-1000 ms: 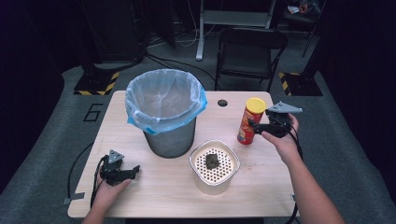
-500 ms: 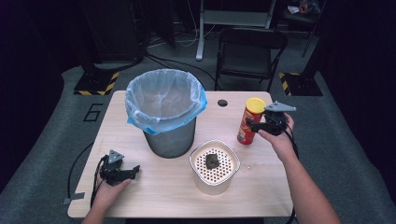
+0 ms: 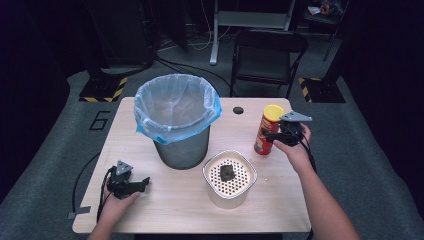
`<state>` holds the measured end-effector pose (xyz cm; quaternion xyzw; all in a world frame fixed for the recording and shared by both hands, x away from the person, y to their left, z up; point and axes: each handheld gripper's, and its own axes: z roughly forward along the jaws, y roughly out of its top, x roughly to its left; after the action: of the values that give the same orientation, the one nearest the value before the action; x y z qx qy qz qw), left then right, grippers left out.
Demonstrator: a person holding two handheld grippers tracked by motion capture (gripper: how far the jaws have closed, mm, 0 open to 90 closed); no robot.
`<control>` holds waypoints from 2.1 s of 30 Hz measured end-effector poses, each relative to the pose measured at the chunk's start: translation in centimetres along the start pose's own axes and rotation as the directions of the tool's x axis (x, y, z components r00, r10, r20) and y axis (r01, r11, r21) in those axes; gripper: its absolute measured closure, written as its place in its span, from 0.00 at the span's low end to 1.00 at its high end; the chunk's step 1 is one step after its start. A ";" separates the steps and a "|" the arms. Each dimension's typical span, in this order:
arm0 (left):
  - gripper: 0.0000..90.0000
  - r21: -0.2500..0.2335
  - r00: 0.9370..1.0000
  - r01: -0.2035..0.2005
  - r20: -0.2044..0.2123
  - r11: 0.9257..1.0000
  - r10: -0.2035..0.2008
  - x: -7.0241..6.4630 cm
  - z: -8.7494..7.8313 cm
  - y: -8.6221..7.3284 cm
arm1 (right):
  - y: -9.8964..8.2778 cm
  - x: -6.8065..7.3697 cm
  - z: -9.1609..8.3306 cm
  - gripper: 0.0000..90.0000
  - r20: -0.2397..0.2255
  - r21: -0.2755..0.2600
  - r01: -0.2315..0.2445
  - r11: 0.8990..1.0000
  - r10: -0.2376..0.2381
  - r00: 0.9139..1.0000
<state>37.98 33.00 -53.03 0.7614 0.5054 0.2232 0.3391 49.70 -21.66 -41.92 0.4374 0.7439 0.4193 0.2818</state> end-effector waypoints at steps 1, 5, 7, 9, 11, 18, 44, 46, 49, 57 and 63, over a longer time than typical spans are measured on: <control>0.15 -0.005 1.000 0.002 -0.001 1.000 -0.002 0.0 0.0 0.0 | 0.0 0.0 0.1 0.17 -0.002 -0.002 0.002 1.000 -0.002 1.000; 0.15 -0.005 1.000 0.002 -0.001 1.000 -0.002 0.0 0.0 0.0 | -0.2 0.3 0.5 0.18 0.004 -0.011 0.000 1.000 0.000 1.000; 0.15 -0.006 1.000 0.002 -0.001 1.000 -0.002 0.0 0.0 0.0 | -0.3 0.4 0.7 0.18 0.004 -0.013 0.004 1.000 -0.004 1.000; 0.15 -0.004 1.000 0.002 -0.001 1.000 -0.002 0.0 0.0 0.0 | -0.5 0.4 0.8 0.19 0.009 -0.018 -0.005 1.000 0.005 1.000; 0.15 -0.005 1.000 0.002 -0.001 1.000 -0.002 0.0 0.0 0.0 | -0.7 0.5 0.8 0.19 0.015 -0.020 -0.012 1.000 0.012 1.000; 0.15 -0.005 1.000 0.002 -0.001 1.000 -0.002 0.0 0.0 0.0 | -1.6 0.6 1.3 0.20 0.024 -0.030 -0.018 0.999 0.019 1.000; 0.15 -0.006 1.000 0.004 -0.001 1.000 -0.004 0.0 0.0 0.0 | -2.4 0.9 2.3 0.25 0.031 0.001 -0.017 1.000 0.017 0.999; 0.15 -0.005 1.000 0.002 -0.001 1.000 -0.002 0.0 0.0 0.0 | -2.4 0.9 2.3 0.25 0.027 0.000 -0.012 1.000 0.012 1.000; 0.15 -0.005 1.000 0.002 -0.001 1.000 -0.002 0.0 0.0 0.0 | -2.4 0.8 2.3 0.25 0.025 0.002 -0.015 1.000 0.015 1.000; 0.15 -0.005 1.000 0.002 -0.001 1.000 -0.002 0.0 0.0 0.0 | -2.4 0.7 2.2 0.26 0.017 0.004 -0.004 1.000 0.004 1.000; 0.15 -0.006 1.000 0.003 -0.001 1.000 -0.003 0.0 0.0 0.0 | -1.7 1.3 1.5 0.26 0.004 -0.028 0.018 0.999 -0.018 1.000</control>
<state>37.98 32.97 -53.07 0.7597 0.5059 0.2247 0.3412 49.57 -20.41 -44.14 0.4275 0.7414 0.4263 0.2928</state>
